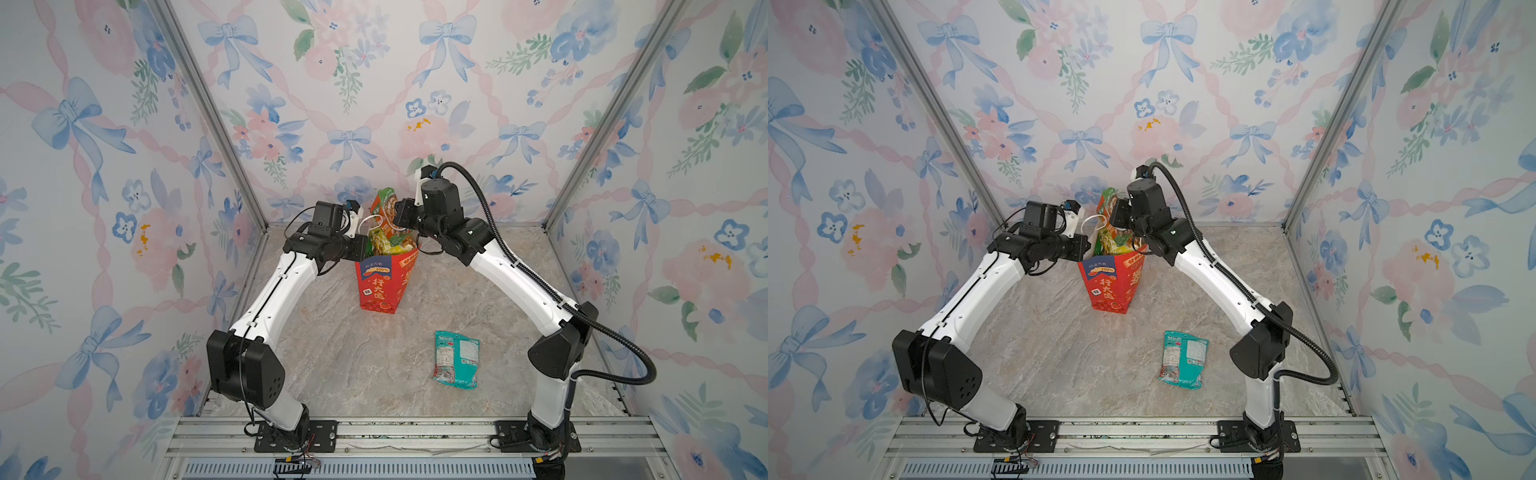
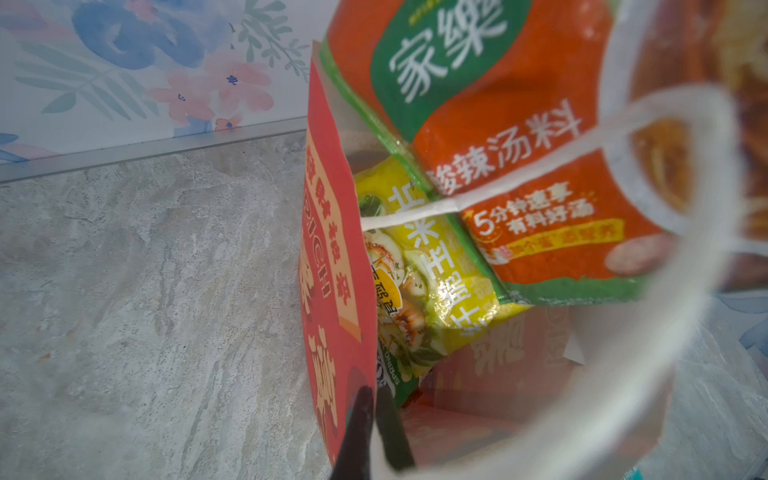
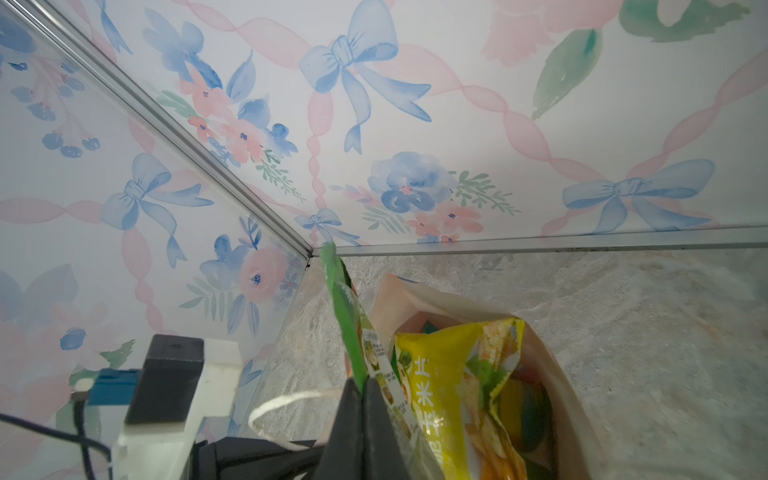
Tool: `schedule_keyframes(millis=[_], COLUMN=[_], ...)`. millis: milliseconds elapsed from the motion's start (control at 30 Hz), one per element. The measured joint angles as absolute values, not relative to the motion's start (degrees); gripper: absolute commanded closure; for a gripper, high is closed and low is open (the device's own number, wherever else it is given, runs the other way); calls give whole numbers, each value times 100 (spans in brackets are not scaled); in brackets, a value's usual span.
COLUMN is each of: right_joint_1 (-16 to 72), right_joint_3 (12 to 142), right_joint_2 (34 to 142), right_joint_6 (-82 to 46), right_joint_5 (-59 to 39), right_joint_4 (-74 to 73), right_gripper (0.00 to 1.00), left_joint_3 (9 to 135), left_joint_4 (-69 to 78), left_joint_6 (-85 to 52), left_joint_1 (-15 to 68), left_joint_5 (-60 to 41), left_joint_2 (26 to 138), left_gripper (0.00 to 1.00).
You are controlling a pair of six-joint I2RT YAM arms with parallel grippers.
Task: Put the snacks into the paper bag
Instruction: 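Lower the seasoning packet into the paper bag and open the right gripper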
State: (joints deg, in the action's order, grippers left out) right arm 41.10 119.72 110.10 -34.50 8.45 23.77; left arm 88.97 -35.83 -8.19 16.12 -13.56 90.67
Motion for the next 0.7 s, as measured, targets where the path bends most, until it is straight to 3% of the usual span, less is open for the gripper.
schedule_keyframes(millis=[67,167,200,333,700], right_joint_1=[4108,4104,4104,4121,4705], right_joint_3=[11955,11955,11979,12678,15063], right_joint_2=[11061,11098,11102,11340,12160], right_joint_6=[-3481,-3470,-3428,-3052,-1566], right_joint_5=[858,891,913,1041,1828], right_joint_4=[2379,2397,2451,2963,4401], right_gripper=[82,46,41,42,59], left_joint_3=[8897,8897,8897,8895,8895], left_joint_4=[-3583,-3586,-3588,-3592,-3590], left_joint_6=[-821,-821,-819,-821,-821], left_joint_1=[1612,1612,1612,1612,1612], left_joint_5=[-1354,-1354,-1354,-1352,-1354], left_joint_2=[9067,9061,9059,9056,9052], left_gripper=[100,100,100,100,100])
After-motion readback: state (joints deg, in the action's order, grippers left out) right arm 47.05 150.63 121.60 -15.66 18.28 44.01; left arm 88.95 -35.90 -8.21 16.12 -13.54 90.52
